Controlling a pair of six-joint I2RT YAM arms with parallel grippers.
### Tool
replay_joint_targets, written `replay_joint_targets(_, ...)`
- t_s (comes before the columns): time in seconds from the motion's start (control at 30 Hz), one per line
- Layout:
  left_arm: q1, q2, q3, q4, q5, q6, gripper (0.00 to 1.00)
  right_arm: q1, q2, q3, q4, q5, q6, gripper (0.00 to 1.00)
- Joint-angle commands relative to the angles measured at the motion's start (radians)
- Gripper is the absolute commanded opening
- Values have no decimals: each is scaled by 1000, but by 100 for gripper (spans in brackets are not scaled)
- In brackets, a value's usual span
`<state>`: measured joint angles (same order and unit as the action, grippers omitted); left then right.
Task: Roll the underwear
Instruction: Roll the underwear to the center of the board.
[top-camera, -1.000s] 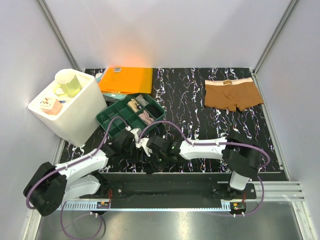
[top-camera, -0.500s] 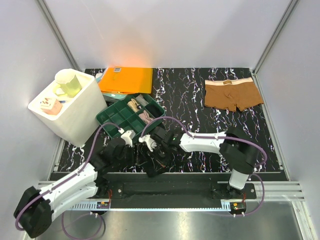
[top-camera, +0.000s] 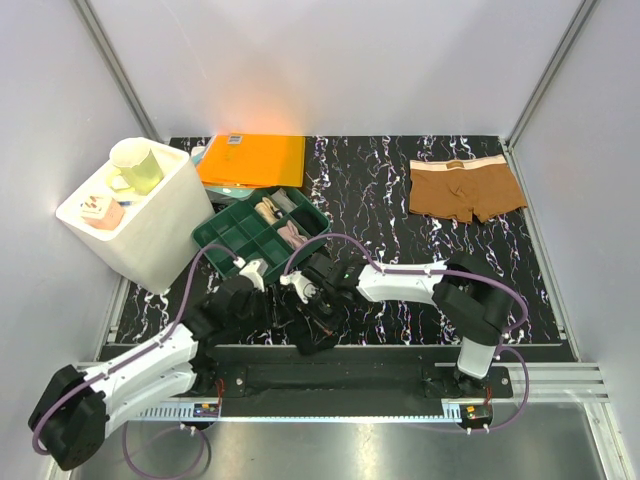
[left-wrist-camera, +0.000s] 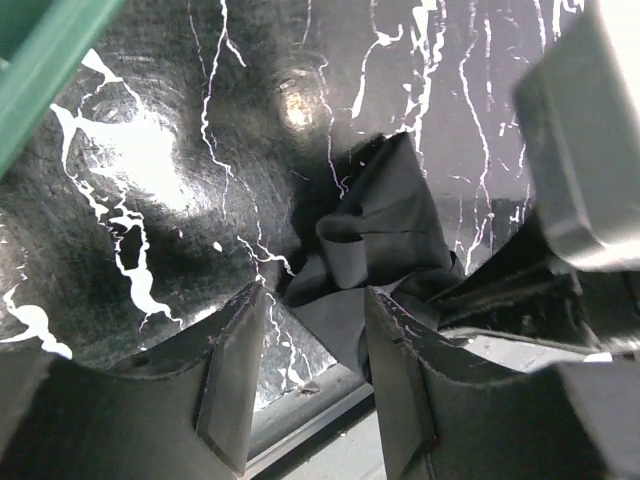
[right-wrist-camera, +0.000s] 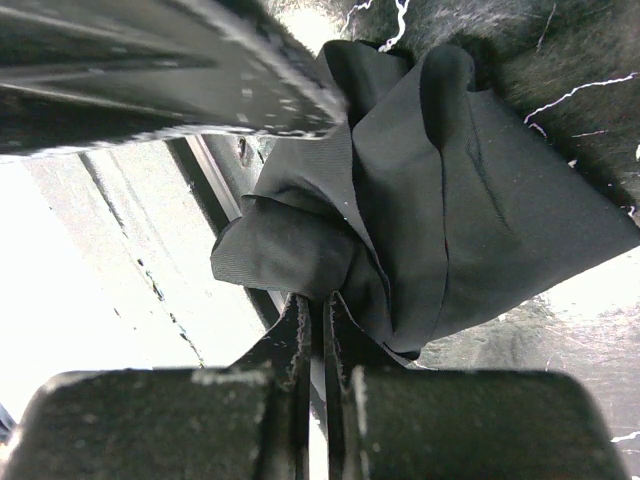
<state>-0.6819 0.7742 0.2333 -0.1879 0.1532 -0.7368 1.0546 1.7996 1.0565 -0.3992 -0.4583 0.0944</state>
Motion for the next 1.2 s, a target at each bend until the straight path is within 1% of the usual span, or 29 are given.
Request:
replay_joint_targets(0.0,-5,69,6,155,18,-39,47,1,0,10,-35,10,-12,0)
replay_joint_targets(0.1,-8,132,11,220,35,-55,48,2,-5,5,-30,15,-12,0)
replay_joint_targets(0.4,-30,284,29,317,55,-53,49,-1,-19,-12,-12,29,1,0)
replay_joint_targets(0.47,-34,319,38,335,60,-55,46,-1,-26,-15,-9,29,5,0)
replay_joint_targets(0.5,-41,330,43,358,57,-56,43,-2,-26,-16,-6,30,4,0)
replay_joint_targets(0.53,-47,344,44,373,59,-58,28,-4,-29,-18,-6,30,2,0)
replay_joint_targets(0.6,-53,387,50,410,57,-65,14,-10,-29,-20,-6,33,4,0)
replay_joint_targets(0.63,-54,402,55,419,57,-68,3,-11,-32,-21,-6,32,4,0)
replay_joint_targets(0.67,-54,431,66,435,55,-70,0,-16,-34,-23,-4,33,4,0)
replay_joint_targets(0.9,-54,523,141,467,16,-61,0,-47,-39,-27,-6,14,-2,0)
replay_joint_targets(1.17,-54,694,308,482,36,-18,0,-84,-26,-7,-13,-6,-5,0)
